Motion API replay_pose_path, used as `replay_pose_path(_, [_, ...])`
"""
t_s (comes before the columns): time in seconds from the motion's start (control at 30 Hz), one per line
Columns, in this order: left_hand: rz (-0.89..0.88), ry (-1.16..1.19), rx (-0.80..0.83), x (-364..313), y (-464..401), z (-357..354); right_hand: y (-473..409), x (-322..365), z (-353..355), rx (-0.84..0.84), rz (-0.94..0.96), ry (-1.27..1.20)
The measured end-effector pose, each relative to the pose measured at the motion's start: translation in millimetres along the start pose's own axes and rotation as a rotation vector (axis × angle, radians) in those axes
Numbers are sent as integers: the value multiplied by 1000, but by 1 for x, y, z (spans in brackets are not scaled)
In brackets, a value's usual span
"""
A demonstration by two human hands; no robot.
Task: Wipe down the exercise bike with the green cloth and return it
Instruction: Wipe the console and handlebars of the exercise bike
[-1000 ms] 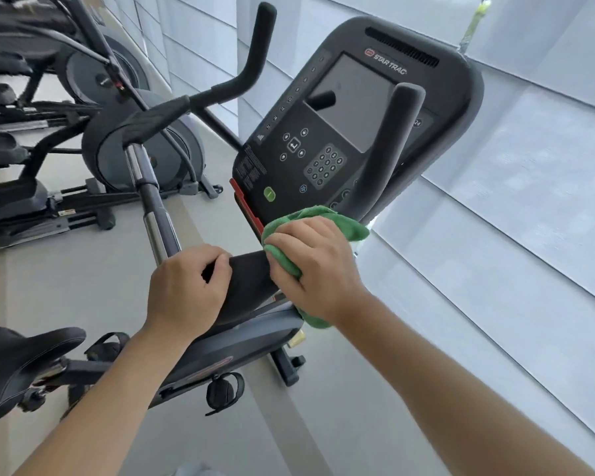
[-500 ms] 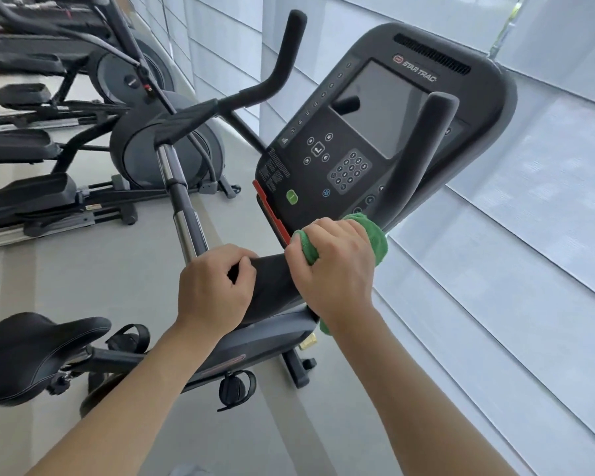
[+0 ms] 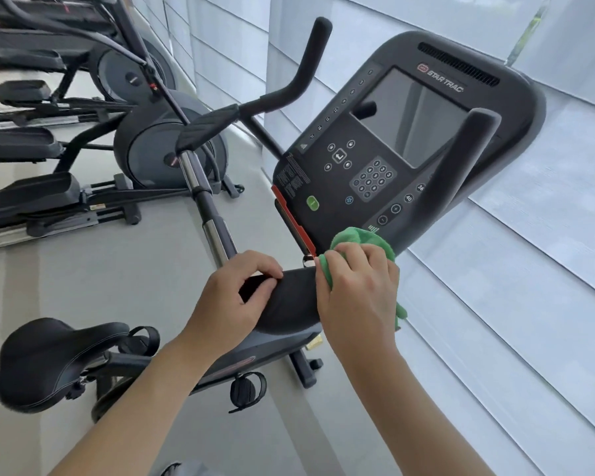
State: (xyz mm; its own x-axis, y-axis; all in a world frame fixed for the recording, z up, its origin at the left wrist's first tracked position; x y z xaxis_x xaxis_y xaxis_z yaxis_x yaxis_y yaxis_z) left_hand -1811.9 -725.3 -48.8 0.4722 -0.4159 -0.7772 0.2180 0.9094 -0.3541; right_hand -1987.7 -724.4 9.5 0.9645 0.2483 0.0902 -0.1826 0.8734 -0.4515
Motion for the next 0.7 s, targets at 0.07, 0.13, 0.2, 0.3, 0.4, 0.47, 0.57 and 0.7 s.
replay_pose_path(0.07, [-38,11,56,3,-2,3,2,4,-2,2,-31,22])
replay_pose_path(0.13, [-81,-27,89,5,-6,7,3,6,-4,11,-58,33])
replay_pose_path(0.2, [-110,-49,123,8,-9,11,4,8,-4,10,-92,22])
replay_pose_path(0.3, [-128,2,220,16,-12,14,4,12,-3,7,-160,18])
replay_pose_path(0.4, [-148,54,298,23,-20,16,4,17,-6,29,-231,56])
replay_pose_path(0.47, [-175,78,350,26,-25,17,5,23,-6,25,-285,87])
replay_pose_path(0.57, [-231,88,408,27,-24,18,9,32,-5,-1,-345,129])
replay_pose_path(0.7, [-297,107,459,33,-25,23,14,51,-6,-53,-396,175])
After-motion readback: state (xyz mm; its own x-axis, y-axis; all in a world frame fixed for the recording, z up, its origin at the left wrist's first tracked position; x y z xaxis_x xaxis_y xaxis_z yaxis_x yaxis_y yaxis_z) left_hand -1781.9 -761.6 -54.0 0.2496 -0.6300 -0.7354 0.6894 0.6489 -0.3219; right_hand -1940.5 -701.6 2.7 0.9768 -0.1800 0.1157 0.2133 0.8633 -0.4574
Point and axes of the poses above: each hand's wrist, its own y-axis away from the middle knuckle, its own z-axis out of the back of the hand, x = y × z, the point moved 8 cm from there along -y, towards the middle knuckle, and after that the axes turned 12 degrees about x, right-handed, at the moved point
